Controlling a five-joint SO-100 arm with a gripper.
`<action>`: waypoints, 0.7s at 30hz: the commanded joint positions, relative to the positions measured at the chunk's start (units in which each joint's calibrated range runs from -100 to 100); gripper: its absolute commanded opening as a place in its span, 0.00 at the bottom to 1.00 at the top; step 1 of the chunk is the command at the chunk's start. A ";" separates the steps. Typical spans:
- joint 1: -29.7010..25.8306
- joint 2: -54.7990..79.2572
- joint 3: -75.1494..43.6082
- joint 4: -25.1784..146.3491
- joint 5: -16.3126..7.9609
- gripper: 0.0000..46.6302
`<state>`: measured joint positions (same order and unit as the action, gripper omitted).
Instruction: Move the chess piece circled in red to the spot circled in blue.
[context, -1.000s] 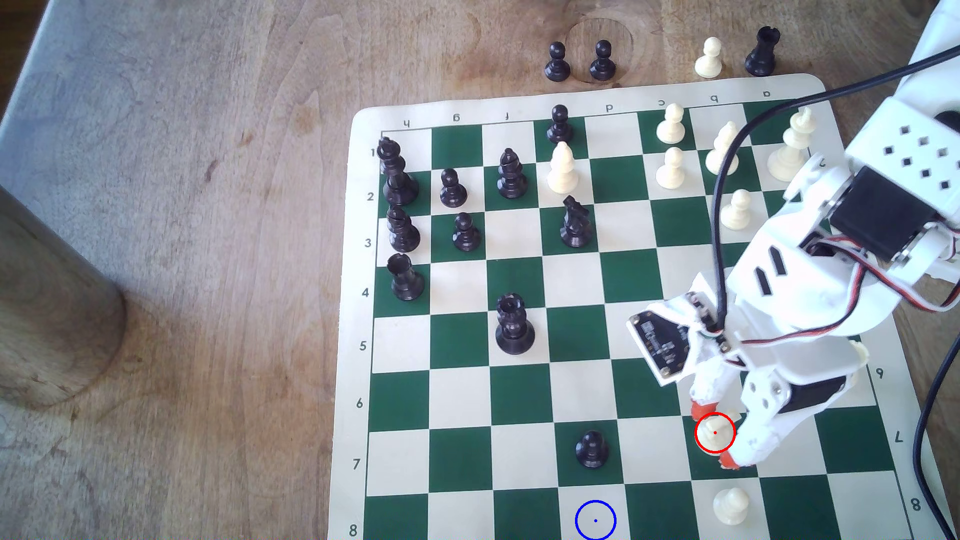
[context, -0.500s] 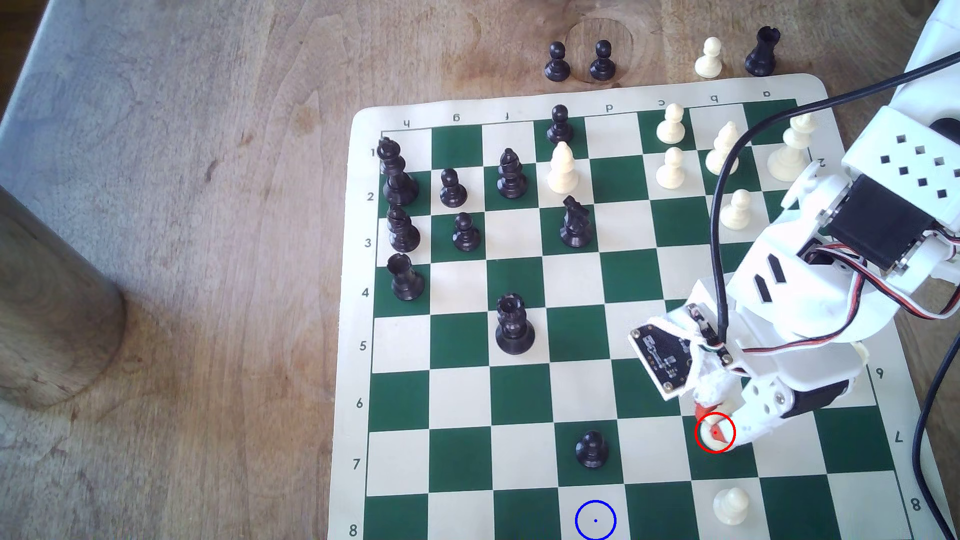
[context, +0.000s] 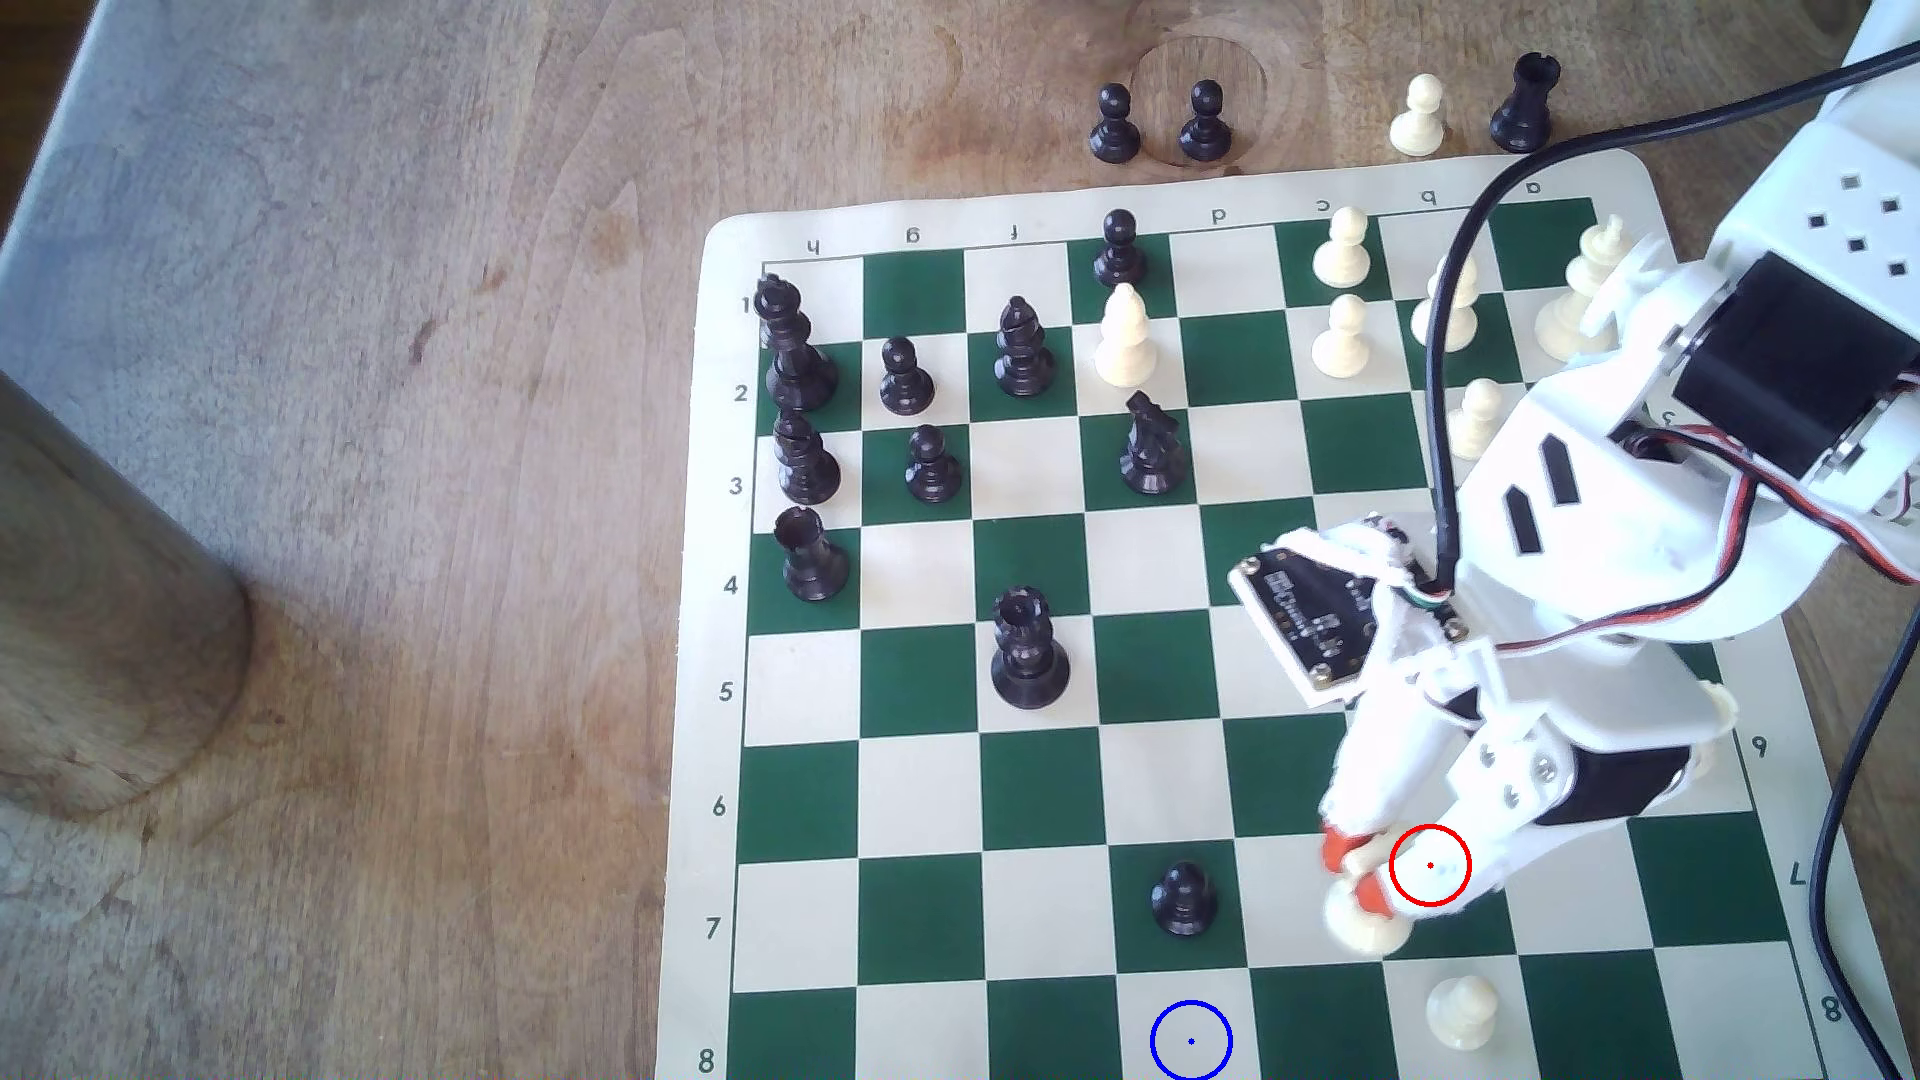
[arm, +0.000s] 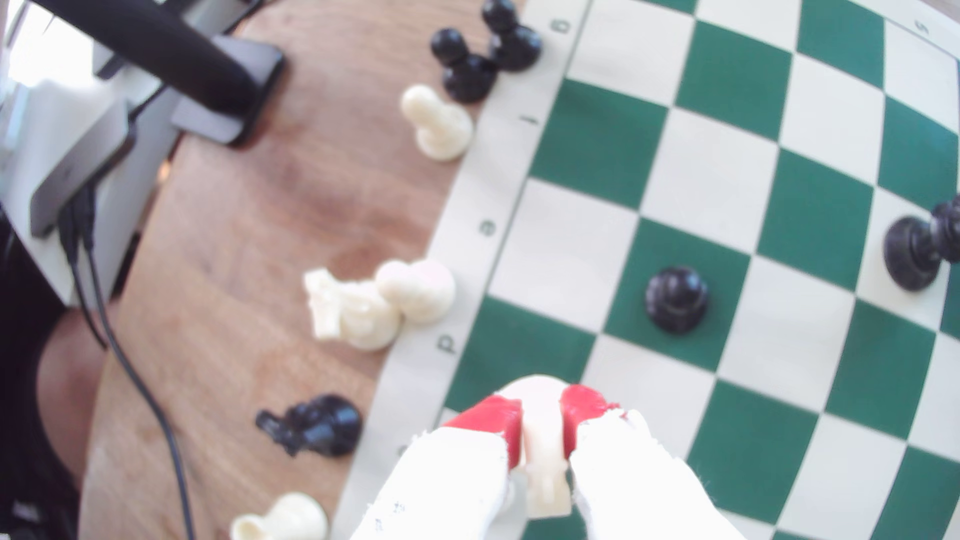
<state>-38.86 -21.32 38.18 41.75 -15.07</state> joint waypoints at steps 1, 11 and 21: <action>-0.20 6.81 -12.62 -0.97 0.24 0.01; 0.42 21.83 -27.49 -0.97 0.15 0.01; 2.22 31.60 -36.55 -0.56 1.56 0.01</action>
<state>-37.32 10.60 8.63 41.75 -13.89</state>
